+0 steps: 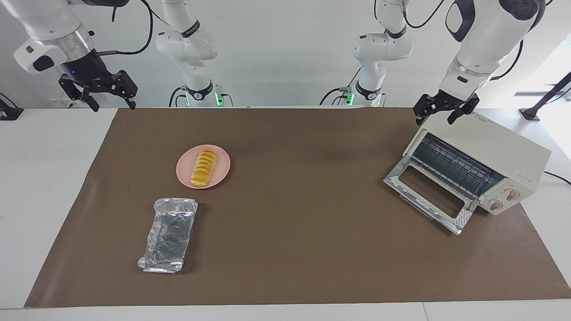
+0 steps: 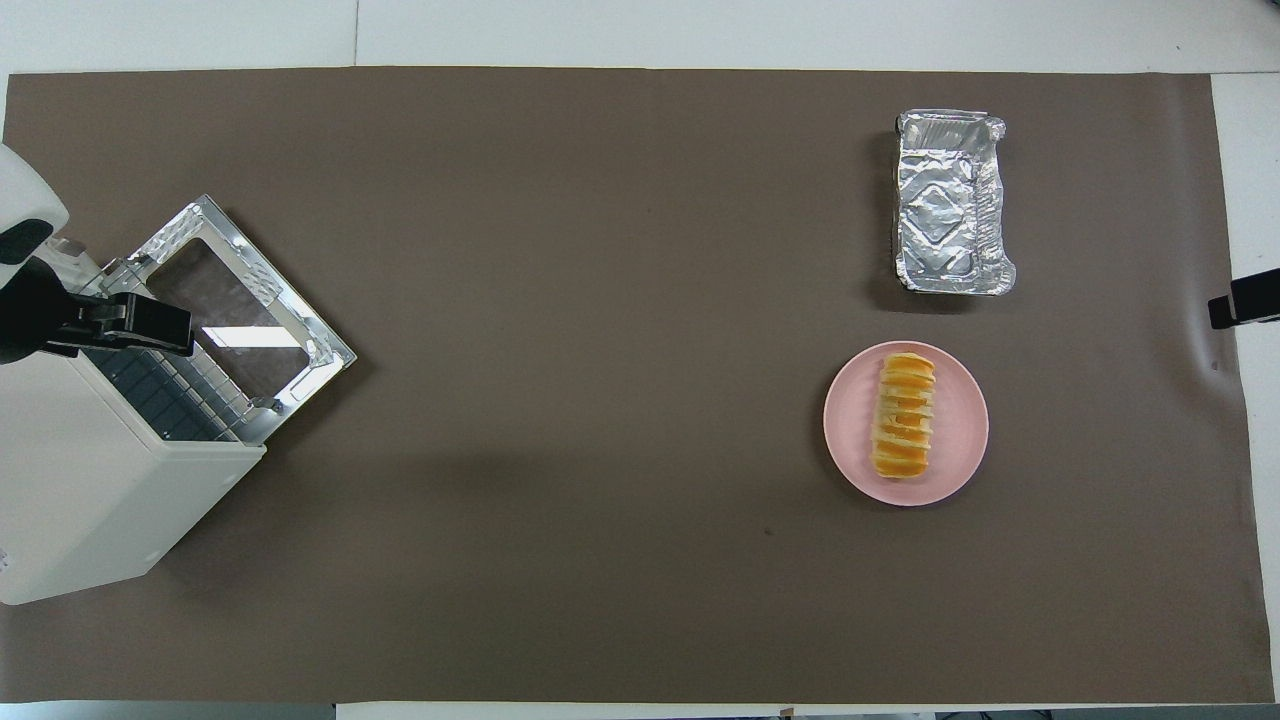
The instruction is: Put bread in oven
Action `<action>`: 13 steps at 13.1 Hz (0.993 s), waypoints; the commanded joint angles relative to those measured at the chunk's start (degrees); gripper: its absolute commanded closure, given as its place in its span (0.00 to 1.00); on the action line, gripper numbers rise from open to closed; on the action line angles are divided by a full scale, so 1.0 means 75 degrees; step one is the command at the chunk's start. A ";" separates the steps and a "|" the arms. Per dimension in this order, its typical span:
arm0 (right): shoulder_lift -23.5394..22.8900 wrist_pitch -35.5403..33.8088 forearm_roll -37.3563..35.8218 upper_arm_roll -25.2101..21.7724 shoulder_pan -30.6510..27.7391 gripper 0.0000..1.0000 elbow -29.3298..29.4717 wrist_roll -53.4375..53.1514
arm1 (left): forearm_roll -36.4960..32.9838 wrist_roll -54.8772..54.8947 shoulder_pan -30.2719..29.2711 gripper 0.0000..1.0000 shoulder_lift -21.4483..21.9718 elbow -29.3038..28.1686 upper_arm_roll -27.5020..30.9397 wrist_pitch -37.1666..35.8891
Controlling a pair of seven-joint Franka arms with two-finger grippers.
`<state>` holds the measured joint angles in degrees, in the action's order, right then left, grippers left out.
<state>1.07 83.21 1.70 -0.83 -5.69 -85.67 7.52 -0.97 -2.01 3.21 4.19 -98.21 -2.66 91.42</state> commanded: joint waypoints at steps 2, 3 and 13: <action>0.0150 -0.0020 0.0054 0.0029 -0.0131 0.00 -0.0179 0.0146 | -0.0070 0.0057 -0.0088 0.00 -0.0008 0.0029 -0.0033 0.0045; 0.0139 -0.0009 0.0054 0.0029 -0.0143 0.00 -0.0179 0.0145 | -0.0070 0.0057 -0.0088 0.00 -0.0008 0.0029 -0.0033 0.0045; 0.0419 0.0120 -0.0040 0.0064 0.0089 0.00 -0.0739 -0.0601 | -0.0070 0.0057 -0.0088 0.00 -0.0008 0.0029 -0.0033 0.0045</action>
<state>1.37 83.21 1.60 -1.11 -6.36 -86.71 6.71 -0.97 -2.01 3.21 4.19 -98.21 -2.66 91.42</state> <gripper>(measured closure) 0.000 0.000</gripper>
